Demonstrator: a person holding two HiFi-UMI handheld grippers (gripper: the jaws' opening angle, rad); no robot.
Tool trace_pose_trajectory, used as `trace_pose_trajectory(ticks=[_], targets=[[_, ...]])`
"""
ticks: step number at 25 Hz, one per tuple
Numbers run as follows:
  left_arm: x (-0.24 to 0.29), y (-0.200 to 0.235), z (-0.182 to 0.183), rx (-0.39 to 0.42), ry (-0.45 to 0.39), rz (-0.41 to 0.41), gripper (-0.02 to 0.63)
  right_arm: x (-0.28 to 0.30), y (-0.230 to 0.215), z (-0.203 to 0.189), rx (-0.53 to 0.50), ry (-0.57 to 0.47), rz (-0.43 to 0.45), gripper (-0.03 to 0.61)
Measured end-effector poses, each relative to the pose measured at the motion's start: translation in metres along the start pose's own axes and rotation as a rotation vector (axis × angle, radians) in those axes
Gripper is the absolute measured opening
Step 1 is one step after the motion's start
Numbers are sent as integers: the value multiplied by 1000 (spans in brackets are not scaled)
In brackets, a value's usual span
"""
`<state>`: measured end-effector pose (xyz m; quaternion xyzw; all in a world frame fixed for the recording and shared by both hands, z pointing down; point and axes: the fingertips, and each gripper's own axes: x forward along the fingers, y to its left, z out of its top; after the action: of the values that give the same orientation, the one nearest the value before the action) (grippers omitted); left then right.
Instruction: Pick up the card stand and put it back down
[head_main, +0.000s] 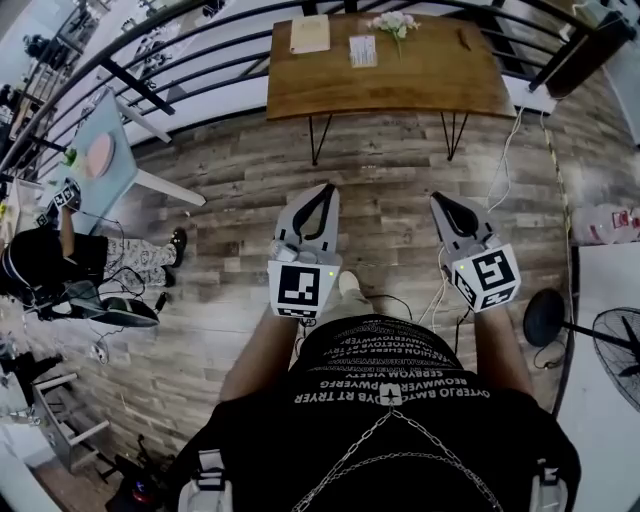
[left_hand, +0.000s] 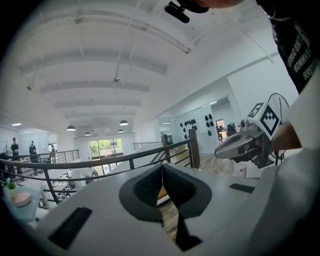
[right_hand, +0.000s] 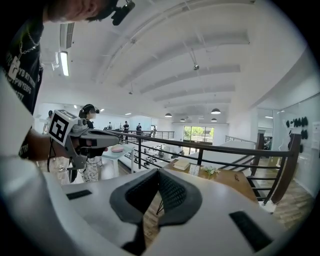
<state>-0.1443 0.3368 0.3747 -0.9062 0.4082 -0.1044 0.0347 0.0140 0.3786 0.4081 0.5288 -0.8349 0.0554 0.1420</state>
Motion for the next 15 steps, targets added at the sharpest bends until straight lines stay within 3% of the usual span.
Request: trace_pose_trajectory(ticks=[15], targets=[[49, 53, 8, -10, -50, -59, 28, 35, -32, 18, 4, 14, -113, 15]])
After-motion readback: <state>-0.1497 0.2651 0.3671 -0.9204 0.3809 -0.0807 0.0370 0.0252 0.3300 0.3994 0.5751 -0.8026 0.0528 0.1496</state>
